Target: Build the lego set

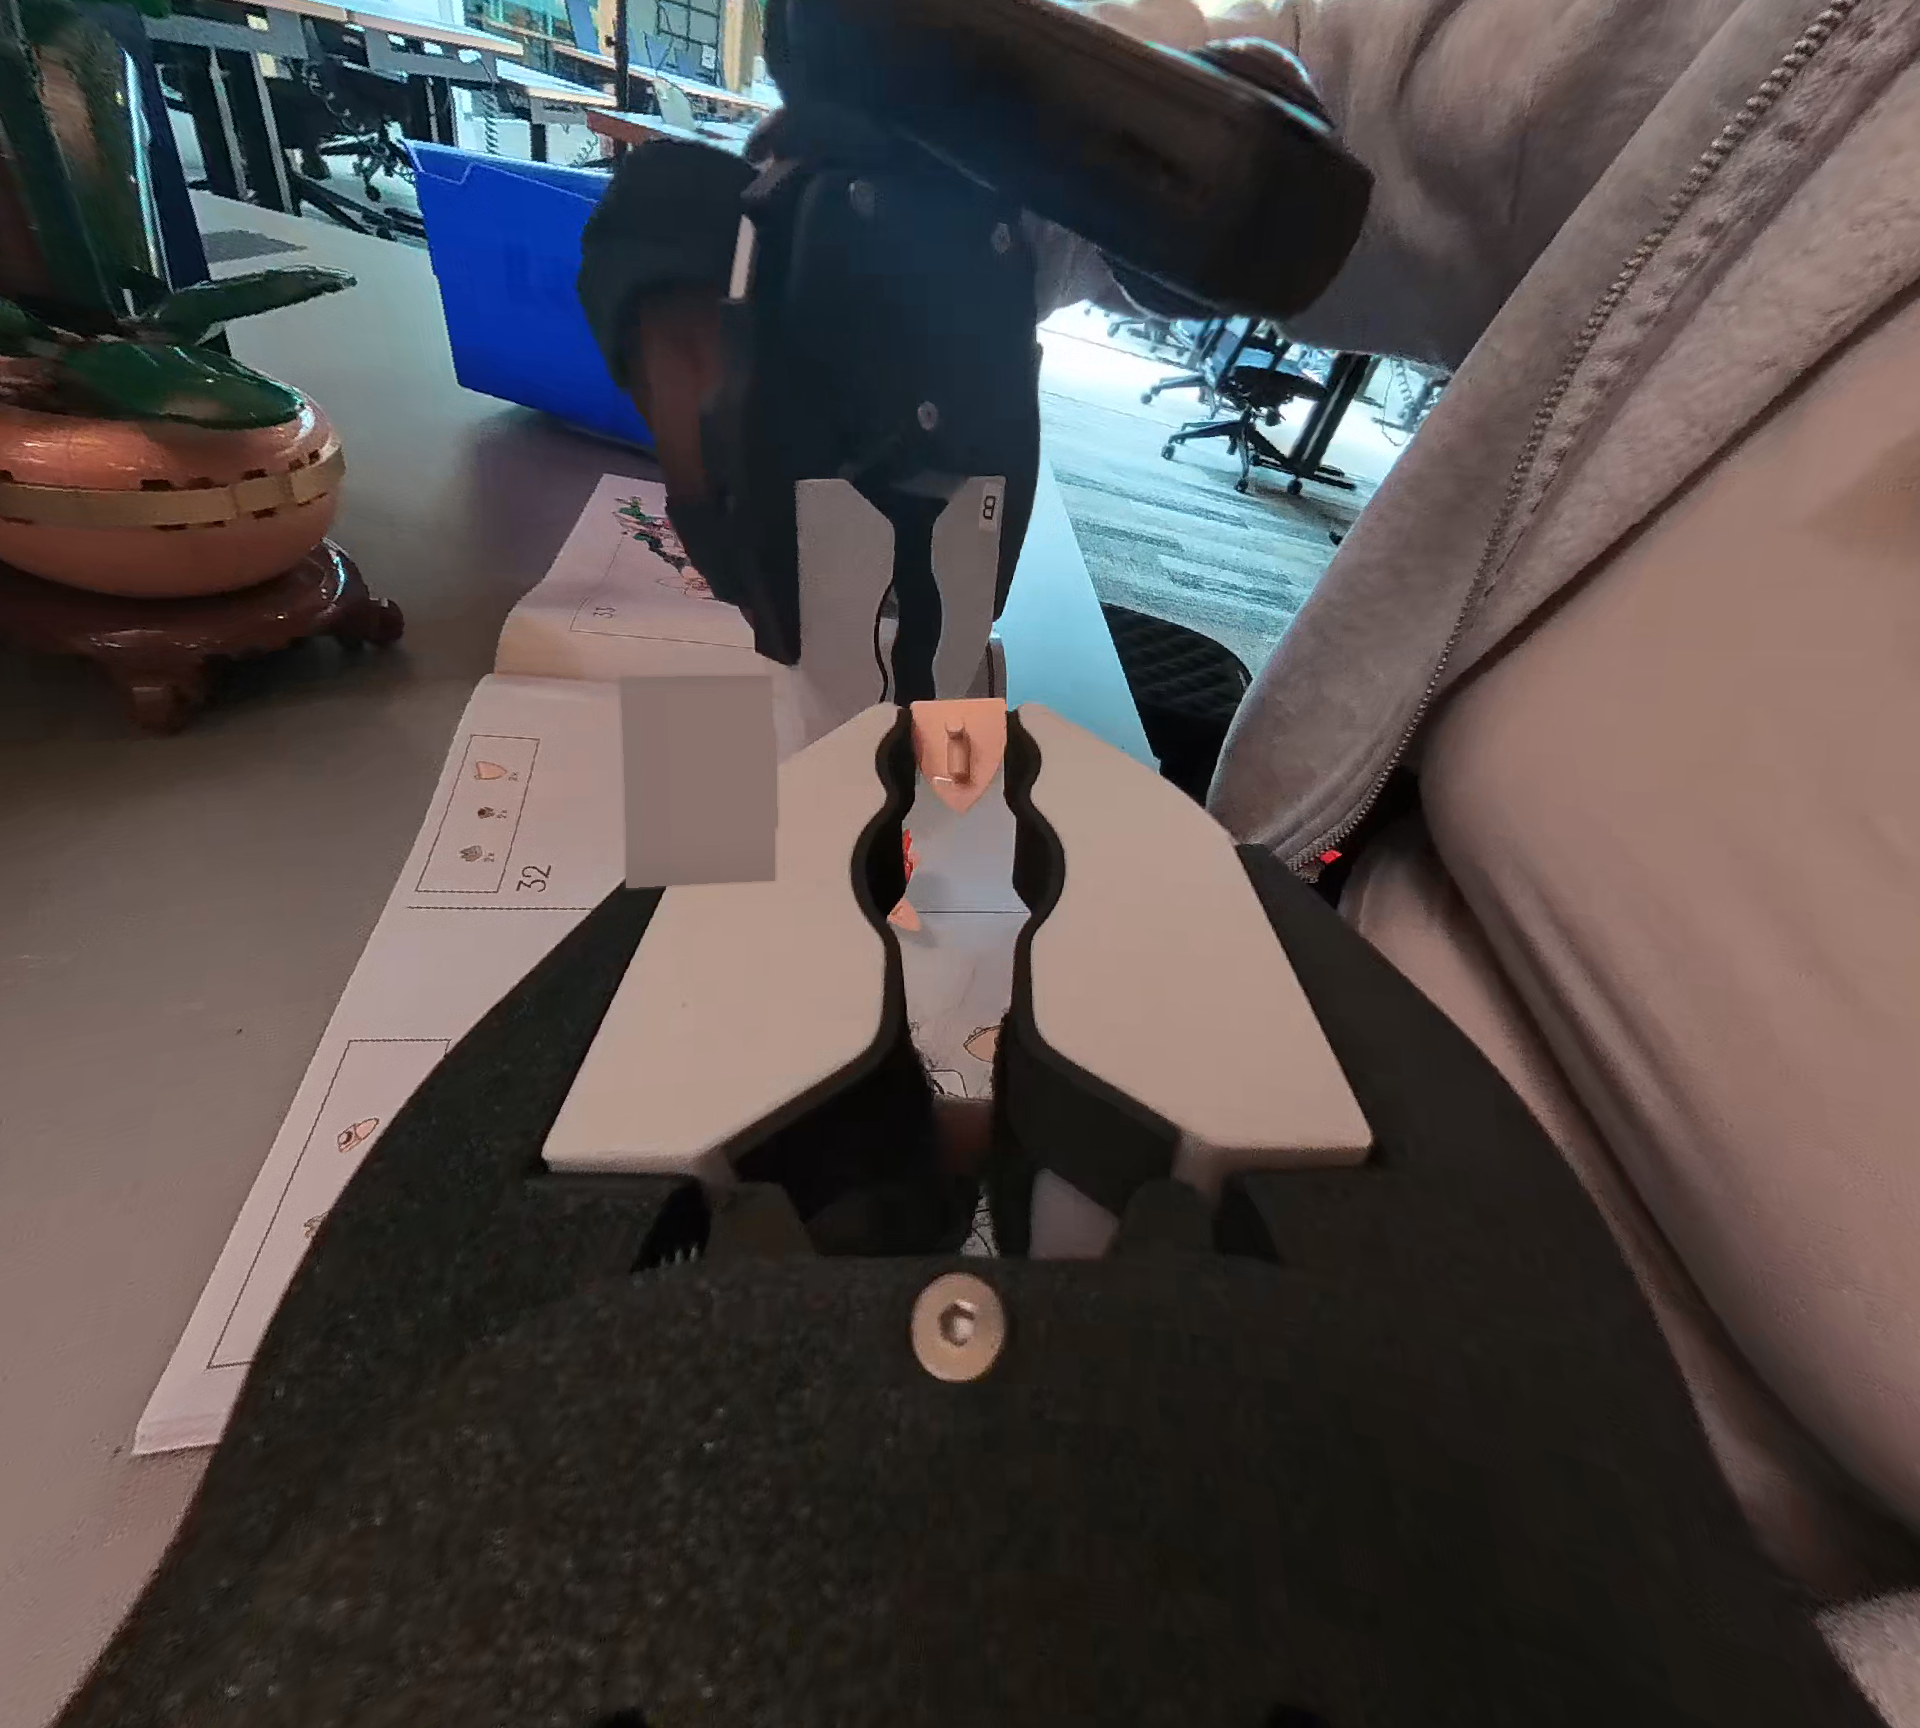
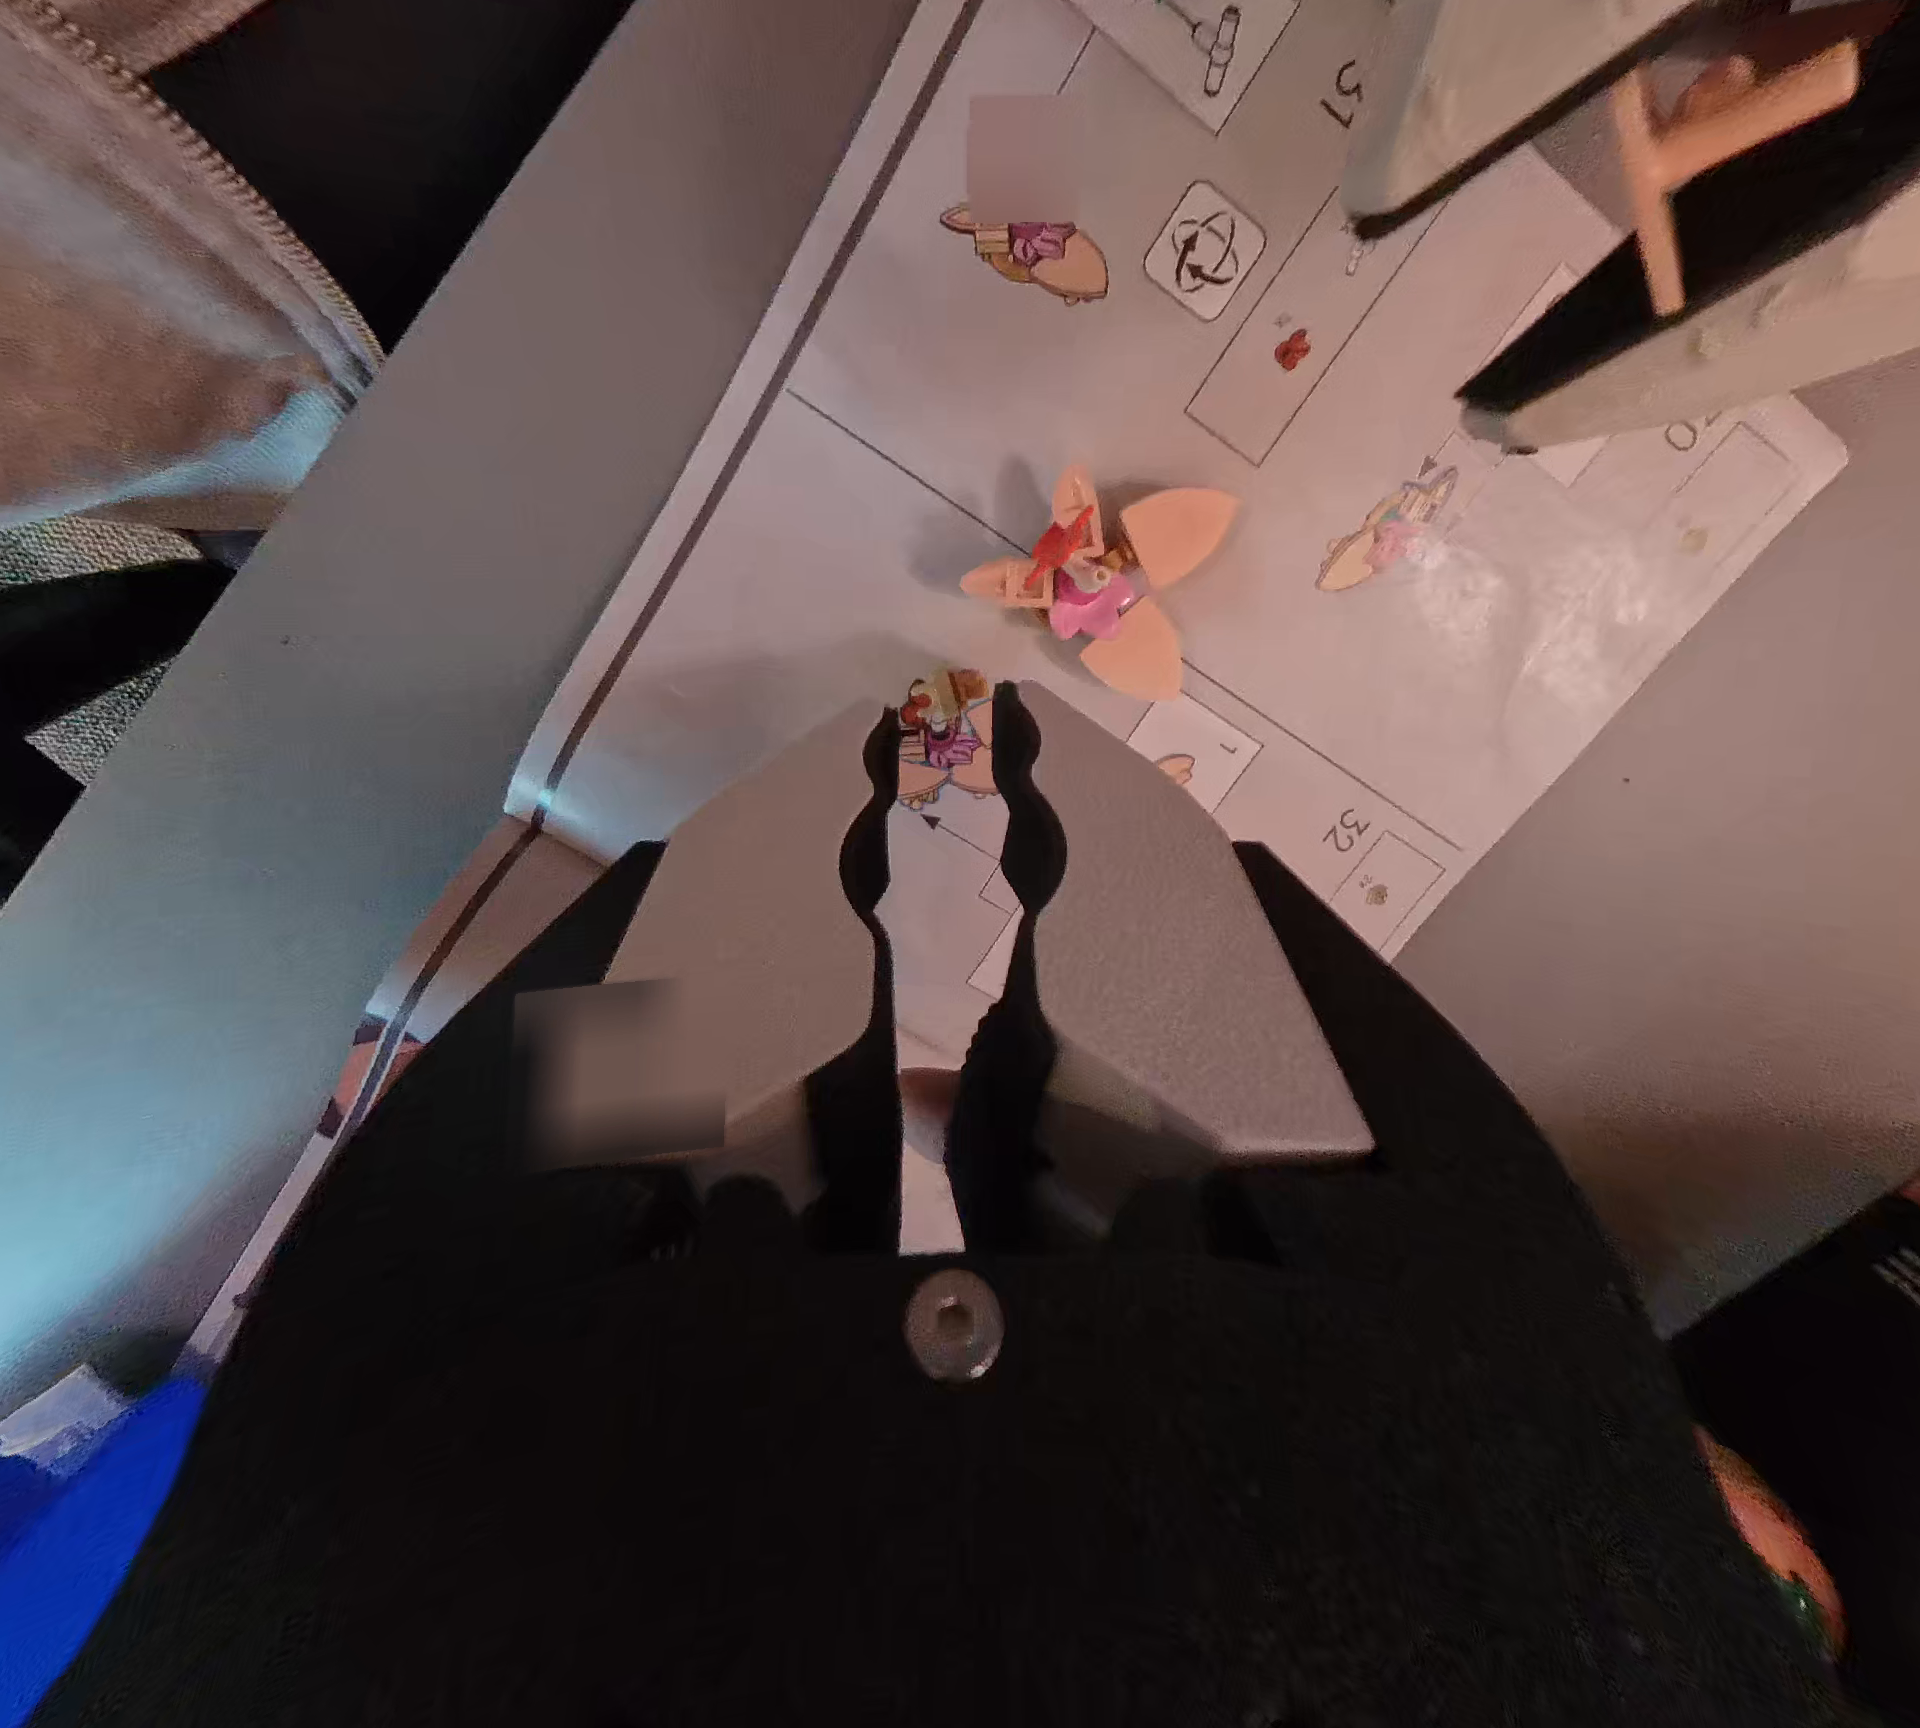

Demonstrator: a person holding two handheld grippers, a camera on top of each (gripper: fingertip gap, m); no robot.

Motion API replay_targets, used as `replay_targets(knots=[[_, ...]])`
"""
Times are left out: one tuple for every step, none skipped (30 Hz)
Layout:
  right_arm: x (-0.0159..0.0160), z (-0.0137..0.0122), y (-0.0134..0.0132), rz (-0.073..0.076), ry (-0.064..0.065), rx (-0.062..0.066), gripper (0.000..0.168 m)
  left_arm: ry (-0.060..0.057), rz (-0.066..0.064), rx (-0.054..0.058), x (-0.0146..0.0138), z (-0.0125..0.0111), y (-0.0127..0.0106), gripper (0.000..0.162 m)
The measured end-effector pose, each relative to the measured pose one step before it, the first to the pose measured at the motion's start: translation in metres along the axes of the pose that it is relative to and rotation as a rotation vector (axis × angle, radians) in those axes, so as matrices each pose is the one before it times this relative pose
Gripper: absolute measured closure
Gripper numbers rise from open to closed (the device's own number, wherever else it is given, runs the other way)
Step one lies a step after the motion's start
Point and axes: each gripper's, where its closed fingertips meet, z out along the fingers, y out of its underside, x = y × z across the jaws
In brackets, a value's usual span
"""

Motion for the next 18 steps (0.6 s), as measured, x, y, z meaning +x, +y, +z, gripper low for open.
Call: replay_targets(knots=[[0.00011, 0.00125, 0.00038, -0.0036, -0.0046, -0.0005, 0.15, -0.0005, -0.0024, -0.0023, -0.0003, 0.00015, 0.00028, 0.147], [-0.00021, 0.00203, 0.00149, -0.0029, -0.0064, -0.0107, 0.15, 0.0, -0.0018, -0.0022, -0.00025, 0.00026, 0.00036, 0.147], [-0.00048, 0.00216, 0.00122, -0.0028, -0.009, -0.0119, 0.149, 0.0002, 0.0001, -0.0014, 0.00006, 0.00021, 0.00017, 0.147], [-0.00028, 0.00233, 0.00134, -0.0007, -0.0055, -0.0087, 0.148, 0.0002, 0.0013, -0.0007, 0.00013, -0.00015, 0.00004, 0.147], [-0.00048, 0.00192, 0.00051, -0.0002, -0.004, -0.0032, 0.148, -0.0001, 0.0005, -0.0004, 0.00012, 0.0001, 0.00009, 0.147], [-0.00086, 0.00079, -0.00152, -0.0014, -0.0029, 0.0056, 0.149, 0.0002, -0.0007, -0.0004, -0.00016, 0.0002, 0.00008, 0.147], [0.00139, -0.00028, -0.00132, 0.0023, 0.0085, 0.0111, 0.153, 0.0002, -0.0011, -0.0002, -0.00002, 0.00017, -0.00002, 0.147], [0.00065, -0.00003, -0.00038, 0.0011, 0.0046, 0.0051, 0.154, 0.0001, -0.0013, -0.0003, -0.00009, 0.00008, 0.00008, 0.147], [0.00008, 0.00026, 0.00072, 0.0021, 0.0002, -0.0019, 0.155, 0.0006, -0.0009, -0.0008, -0.00011, 0.00008, 0.00002, 0.147], [0.00043, 0.00013, 0.00036, 0.0048, 0.0012, 0.0001, 0.156, 0.0004, 0.0001, -0.0007, -0.00006, 0.00012, -0.00005, 0.147], [0.00017, -0.00001, 0.00009, 0.0084, 0.0, -0.0002, 0.156, 0.0001, 0.0005, -0.0003, 0.00005, 0.00006, -0.00005, 0.147], [-0.00017, -0.00003, 0.00031, 0.0071, -0.0001, -0.0015, 0.156, 0.0004, 0.0006, -0.0001, 0.00004, -0.00002, -0.00008, 0.147], [-0.00022, -0.00017, -0.00023, 0.0083, 0.0004, -0.001, 0.156, 0.0006, 0.0002, 0.0004, 0.00015, -0.00002, -0.00003, 0.147], [-0.00055, 0.00014, -0.00013, 0.0103, 0.0006, -0.0029, 0.156, 0.0009, -0.0008, 0.0009, 0.00019, -0.00006, 0.00001, 0.147], [0.00001, 0.00017, -0.0001, 0.0155, 0.002, -0.0049, 0.157, 0.0013, -0.0019, 0.0011, 0.00009, 0.00007, -0.00019, 0.147], [-0.00015, -0.00013, 0.00019, 0.0217, 0.0018, -0.0054, 0.157, 0.0015, -0.0021, 0.0007, 0.00019, 0.00001, -0.00003, 0.147], [0.00052, 0.00007, -0.00004, 0.0228, 0.0037, -0.0044, 0.157, 0.0015, -0.0013, 0.0005, 0.00009, 0.00013, -0.00002, 0.147], [-0.00234, -0.00046, 0.00102, 0.0204, 0.0069, -0.0046, 0.157, 0.0015, -0.0011, 0.0004, 0.00027, -0.00019, -0.00004, 0.147]])
